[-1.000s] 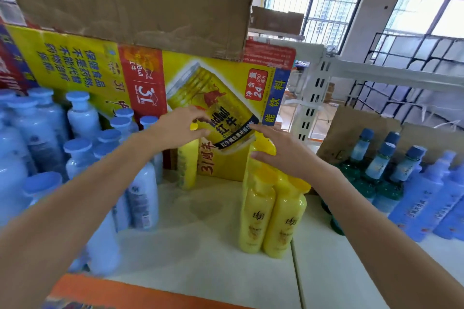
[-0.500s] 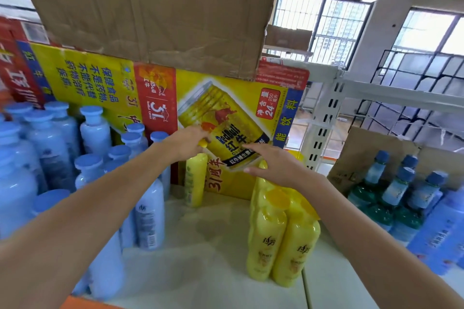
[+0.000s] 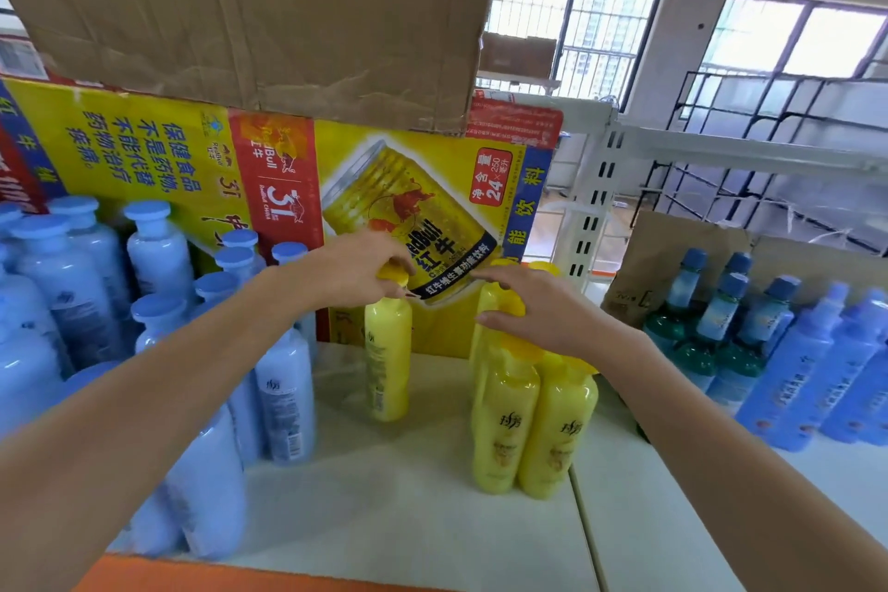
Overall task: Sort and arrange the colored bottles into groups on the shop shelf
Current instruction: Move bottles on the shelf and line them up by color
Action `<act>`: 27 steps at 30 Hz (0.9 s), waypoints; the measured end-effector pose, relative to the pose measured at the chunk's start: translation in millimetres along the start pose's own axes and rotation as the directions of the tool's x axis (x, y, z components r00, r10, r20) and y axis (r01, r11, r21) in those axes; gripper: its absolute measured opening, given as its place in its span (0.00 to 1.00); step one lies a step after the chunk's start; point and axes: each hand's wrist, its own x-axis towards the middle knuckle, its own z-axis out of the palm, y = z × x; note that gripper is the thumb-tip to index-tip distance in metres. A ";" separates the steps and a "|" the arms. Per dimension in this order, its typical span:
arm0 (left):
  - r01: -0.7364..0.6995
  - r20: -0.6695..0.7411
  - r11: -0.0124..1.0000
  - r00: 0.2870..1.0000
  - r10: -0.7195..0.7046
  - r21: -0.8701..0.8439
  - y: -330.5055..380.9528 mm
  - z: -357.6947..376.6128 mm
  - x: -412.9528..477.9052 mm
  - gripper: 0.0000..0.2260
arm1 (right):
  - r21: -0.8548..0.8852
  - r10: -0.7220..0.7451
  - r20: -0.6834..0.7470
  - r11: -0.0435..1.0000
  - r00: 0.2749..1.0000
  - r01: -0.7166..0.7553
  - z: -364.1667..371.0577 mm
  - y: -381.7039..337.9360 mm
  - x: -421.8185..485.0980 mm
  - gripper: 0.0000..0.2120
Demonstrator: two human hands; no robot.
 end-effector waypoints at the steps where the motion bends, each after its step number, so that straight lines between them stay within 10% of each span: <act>1: -0.024 0.000 1.000 1.000 0.024 -0.001 4.2 0.5 -4.6 0.15 | 0.000 0.006 -0.002 1.000 1.000 -0.006 -0.4 -1.8 -5.5 0.27; 27: -0.295 0.085 0.924 0.943 0.323 -0.244 124.6 18.3 -54.4 0.13 | 0.058 0.098 -0.145 0.994 0.985 -0.090 13.2 -2.9 -134.6 0.22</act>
